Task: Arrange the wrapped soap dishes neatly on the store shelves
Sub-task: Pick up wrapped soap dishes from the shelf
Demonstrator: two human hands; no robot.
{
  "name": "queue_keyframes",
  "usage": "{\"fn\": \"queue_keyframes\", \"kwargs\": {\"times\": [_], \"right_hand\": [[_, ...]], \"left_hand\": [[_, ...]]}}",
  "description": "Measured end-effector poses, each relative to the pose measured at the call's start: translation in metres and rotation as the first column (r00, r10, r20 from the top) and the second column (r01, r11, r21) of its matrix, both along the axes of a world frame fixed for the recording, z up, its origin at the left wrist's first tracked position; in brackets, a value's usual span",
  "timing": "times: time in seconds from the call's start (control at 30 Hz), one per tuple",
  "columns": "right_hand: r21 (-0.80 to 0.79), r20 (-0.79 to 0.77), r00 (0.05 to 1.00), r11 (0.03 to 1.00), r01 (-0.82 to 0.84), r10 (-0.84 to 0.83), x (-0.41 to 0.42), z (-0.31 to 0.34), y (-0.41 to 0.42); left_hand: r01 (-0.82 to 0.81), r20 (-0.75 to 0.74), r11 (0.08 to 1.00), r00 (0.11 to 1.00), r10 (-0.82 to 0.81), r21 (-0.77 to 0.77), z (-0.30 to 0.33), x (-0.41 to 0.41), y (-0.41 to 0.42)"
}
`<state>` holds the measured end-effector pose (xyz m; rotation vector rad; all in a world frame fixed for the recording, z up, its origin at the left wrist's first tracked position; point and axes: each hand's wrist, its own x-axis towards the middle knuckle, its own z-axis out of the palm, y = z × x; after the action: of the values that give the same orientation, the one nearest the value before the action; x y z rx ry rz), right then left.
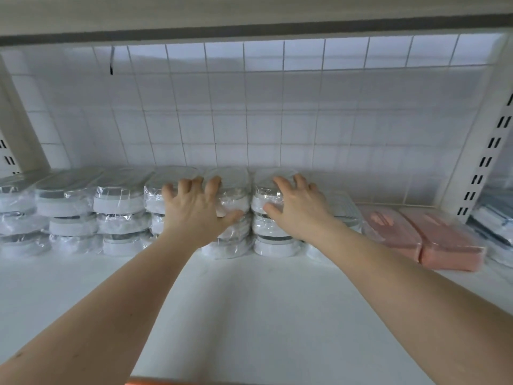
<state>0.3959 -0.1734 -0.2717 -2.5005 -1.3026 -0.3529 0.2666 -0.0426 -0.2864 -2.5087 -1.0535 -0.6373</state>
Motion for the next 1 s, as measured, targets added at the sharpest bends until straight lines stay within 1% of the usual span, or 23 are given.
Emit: {"fn": "queue_keyframes", "kwargs": {"times": [0.07,0.13,0.2,0.33,0.47,0.63,0.77,0.87,1.0], "right_hand": [[-0.046,-0.040,0.999,0.999,-0.013,0.011,0.002,0.005,0.001],[-0.083,-0.124,0.992,0.996,-0.031,0.021,0.005,0.015,-0.004],[-0.055,-0.189,0.982,0.998,-0.041,0.030,0.008,0.025,-0.015],[0.019,-0.130,0.990,0.999,-0.042,0.045,0.014,0.037,-0.056],[-0.014,-0.121,0.992,1.000,0.019,-0.020,0.033,0.042,-0.125],[-0.043,-0.085,0.986,0.989,0.143,-0.146,0.075,0.056,-0.265],[-0.043,-0.069,0.960,0.962,0.270,-0.273,0.114,0.066,-0.404],[-0.035,-0.050,0.925,0.927,0.374,-0.376,0.142,0.064,-0.512],[-0.102,-0.119,0.835,0.843,0.528,-0.537,0.168,0.066,-0.650]], "left_hand": [[0.018,0.015,0.999,1.000,-0.018,-0.036,0.004,0.000,-0.003],[0.022,0.023,0.993,1.000,-0.020,-0.112,0.008,-0.002,-0.008],[0.036,0.022,0.988,0.999,-0.033,-0.150,0.010,-0.002,-0.021],[0.154,0.063,0.980,0.987,-0.147,-0.124,0.019,0.009,-0.064],[0.291,0.090,0.949,0.955,-0.281,-0.119,0.037,0.044,-0.130],[0.458,0.136,0.875,0.887,-0.441,-0.155,0.052,0.100,-0.259],[0.599,0.159,0.783,0.800,-0.578,-0.167,0.056,0.155,-0.382],[0.702,0.177,0.691,0.712,-0.679,-0.170,0.054,0.201,-0.481],[0.788,0.145,0.575,0.610,-0.779,-0.219,0.056,0.258,-0.607]]}}
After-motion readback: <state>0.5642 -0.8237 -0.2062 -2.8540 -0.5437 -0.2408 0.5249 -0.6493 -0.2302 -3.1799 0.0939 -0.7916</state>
